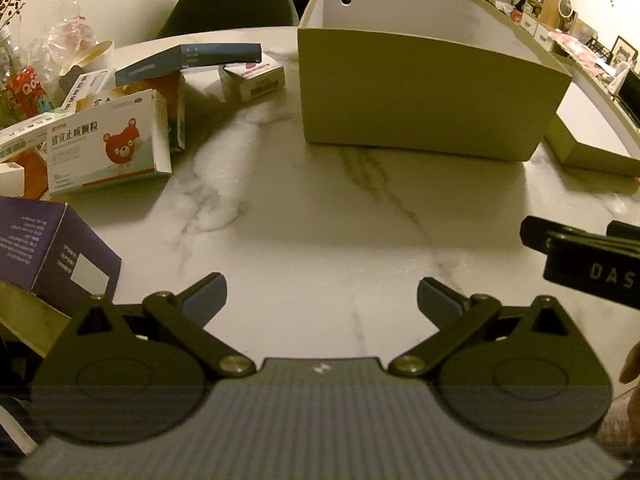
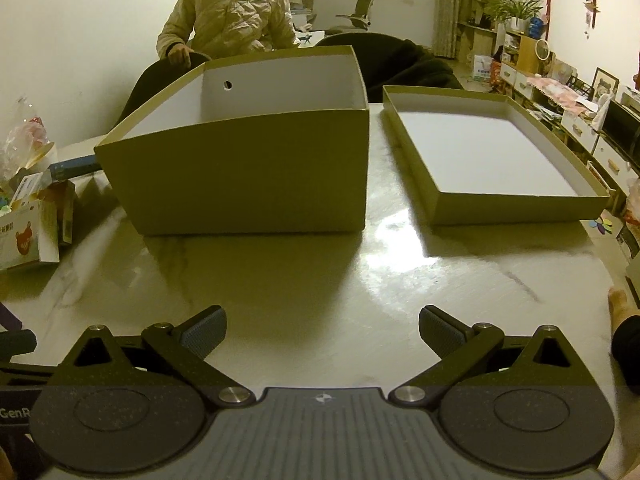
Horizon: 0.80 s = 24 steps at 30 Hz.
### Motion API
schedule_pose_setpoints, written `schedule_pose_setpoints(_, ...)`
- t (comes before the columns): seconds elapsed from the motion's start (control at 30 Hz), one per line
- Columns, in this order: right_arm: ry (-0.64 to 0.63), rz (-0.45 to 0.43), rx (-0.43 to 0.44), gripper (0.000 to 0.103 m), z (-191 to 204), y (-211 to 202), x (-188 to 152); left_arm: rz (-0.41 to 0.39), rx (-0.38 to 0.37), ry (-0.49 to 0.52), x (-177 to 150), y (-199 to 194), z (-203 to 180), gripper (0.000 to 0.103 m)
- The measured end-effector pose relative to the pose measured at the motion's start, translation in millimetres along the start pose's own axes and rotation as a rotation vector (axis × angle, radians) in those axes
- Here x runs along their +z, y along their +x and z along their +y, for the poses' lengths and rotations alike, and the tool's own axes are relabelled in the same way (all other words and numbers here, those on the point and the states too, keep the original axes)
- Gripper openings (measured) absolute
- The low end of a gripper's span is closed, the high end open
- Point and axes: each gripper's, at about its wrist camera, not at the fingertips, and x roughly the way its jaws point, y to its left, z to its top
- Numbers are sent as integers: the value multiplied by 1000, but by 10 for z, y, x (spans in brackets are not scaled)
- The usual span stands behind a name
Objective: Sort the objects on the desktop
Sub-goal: 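Move the right gripper toward the purple medicine box on the table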
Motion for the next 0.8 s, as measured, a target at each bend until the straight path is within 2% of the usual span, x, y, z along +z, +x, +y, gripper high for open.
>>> schedule_pose_setpoints(0.2,-22,-1,27,103,90,11,16,0,-9,-10,-43,-86,166,103)
schedule_pose_setpoints(0.37,-74,-19,90,103,239,5,60,-7,25,3,-130,-159,357,103)
schedule_pose_setpoints(0.47,-139,-42,147,103,395,-16,82,2,44,-8,-235,-178,484,103)
schedule_pose_setpoints(0.53,-180,-61,198,103,488,-44,79,-22,62,-17,-300,-186,585,103)
schedule_pose_setpoints(0.67,-262,-92,281,103,709,-74,95,-28,54,-71,-411,-178,765,103)
schedule_pose_setpoints(0.8,-321,-106,364,103,875,-79,123,40,66,-94,-463,-143,875,103)
